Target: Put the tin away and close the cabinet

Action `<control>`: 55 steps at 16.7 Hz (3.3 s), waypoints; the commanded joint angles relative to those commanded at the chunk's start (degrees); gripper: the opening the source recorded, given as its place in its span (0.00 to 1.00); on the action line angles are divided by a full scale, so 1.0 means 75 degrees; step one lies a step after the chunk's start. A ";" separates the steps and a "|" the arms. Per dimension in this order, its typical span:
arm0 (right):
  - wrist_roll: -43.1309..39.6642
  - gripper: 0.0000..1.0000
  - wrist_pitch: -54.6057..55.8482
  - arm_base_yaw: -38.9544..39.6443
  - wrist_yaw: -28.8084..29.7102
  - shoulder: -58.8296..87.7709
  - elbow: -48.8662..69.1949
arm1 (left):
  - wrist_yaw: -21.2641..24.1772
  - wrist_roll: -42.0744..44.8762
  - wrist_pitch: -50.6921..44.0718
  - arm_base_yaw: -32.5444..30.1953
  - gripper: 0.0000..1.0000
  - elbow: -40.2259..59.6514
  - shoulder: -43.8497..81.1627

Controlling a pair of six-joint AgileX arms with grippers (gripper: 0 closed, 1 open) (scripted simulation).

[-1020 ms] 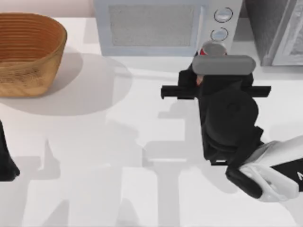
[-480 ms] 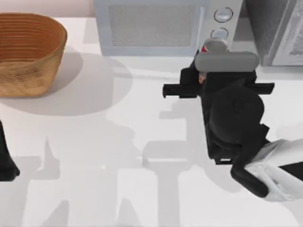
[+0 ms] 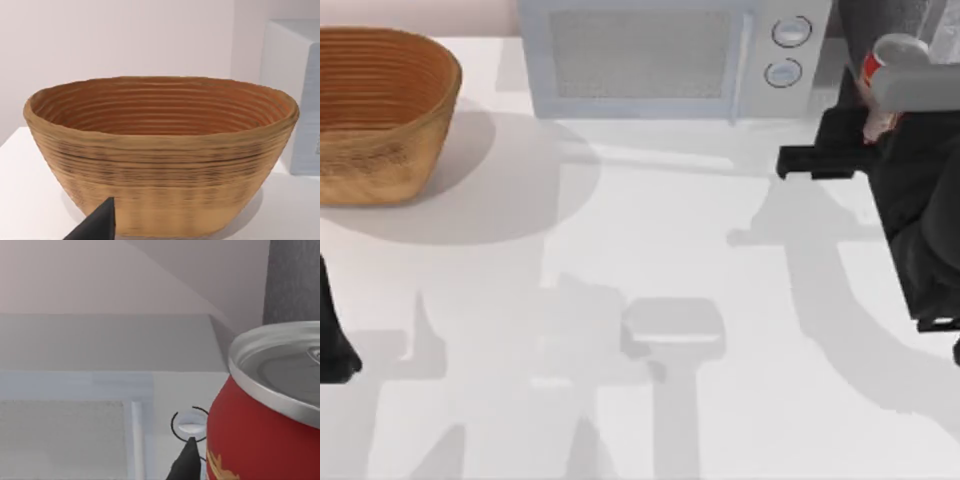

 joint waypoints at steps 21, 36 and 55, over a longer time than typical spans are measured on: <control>-0.0238 0.00 -0.5570 -0.4245 -0.3751 -0.9541 -0.3564 | 0.0000 0.0000 0.0000 0.0000 1.00 0.0000 0.0000; -0.0151 0.00 -0.6576 -0.4716 -0.4547 -1.0157 -0.3540 | 0.0000 0.0000 0.0000 0.0000 1.00 0.0000 0.0000; -0.0095 0.00 -0.8123 -0.4051 -0.3815 -0.5267 0.2945 | 0.0000 0.0000 0.0000 0.0000 1.00 0.0000 0.0000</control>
